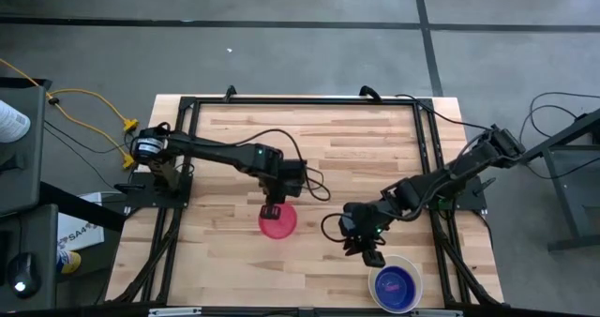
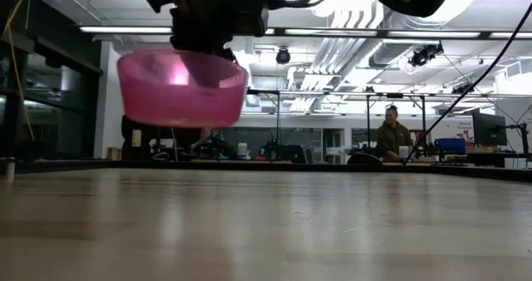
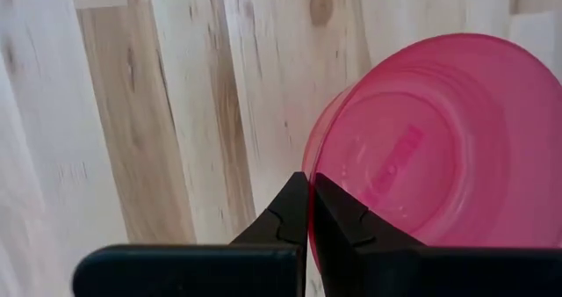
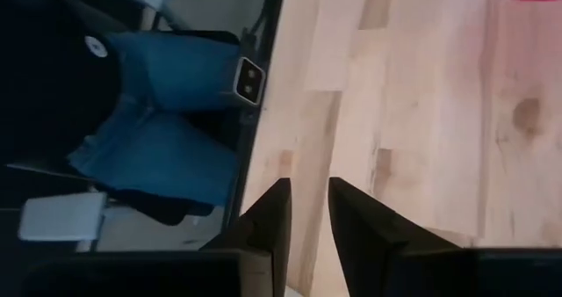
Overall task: Nest bowls inside each other
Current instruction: Stack the red bowl on the purple bowl
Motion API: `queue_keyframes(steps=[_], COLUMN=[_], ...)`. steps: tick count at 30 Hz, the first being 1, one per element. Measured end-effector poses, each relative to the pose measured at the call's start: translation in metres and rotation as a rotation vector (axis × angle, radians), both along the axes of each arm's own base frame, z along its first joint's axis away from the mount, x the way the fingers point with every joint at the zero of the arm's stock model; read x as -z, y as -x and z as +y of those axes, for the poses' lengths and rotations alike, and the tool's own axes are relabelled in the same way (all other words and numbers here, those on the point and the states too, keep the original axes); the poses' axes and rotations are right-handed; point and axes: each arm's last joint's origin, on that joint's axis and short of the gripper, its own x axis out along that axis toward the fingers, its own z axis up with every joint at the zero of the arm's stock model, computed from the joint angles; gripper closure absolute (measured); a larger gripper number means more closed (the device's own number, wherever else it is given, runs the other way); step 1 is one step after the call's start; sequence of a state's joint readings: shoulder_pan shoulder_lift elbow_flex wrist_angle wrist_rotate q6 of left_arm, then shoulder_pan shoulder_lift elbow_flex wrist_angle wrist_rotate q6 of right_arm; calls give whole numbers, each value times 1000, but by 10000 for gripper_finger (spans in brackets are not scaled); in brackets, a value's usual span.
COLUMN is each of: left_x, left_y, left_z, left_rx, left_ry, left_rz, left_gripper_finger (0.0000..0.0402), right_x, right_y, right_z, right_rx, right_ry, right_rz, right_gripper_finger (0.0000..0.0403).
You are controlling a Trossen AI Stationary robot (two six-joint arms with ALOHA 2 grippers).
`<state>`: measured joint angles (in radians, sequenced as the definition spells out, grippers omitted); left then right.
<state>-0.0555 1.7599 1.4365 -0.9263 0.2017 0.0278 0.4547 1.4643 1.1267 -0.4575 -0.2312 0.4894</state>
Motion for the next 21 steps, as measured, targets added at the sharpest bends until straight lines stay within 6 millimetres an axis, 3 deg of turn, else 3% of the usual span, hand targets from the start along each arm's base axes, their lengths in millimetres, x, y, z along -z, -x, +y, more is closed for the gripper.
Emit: queue_keyframes(steps=[11, 21], left_x=[-23, 0], left_y=[-9, -31], left_z=[13, 28], left_rx=[29, 53], left_ry=[-14, -22], left_rz=[-56, 34], left_gripper_finger=[401, 401], right_x=[0, 0], right_y=[-4, -7], right_z=[-8, -16], right_rx=[-59, -31], right_ry=[23, 108], right_rz=[-44, -81], right_gripper_finger=[347, 348])
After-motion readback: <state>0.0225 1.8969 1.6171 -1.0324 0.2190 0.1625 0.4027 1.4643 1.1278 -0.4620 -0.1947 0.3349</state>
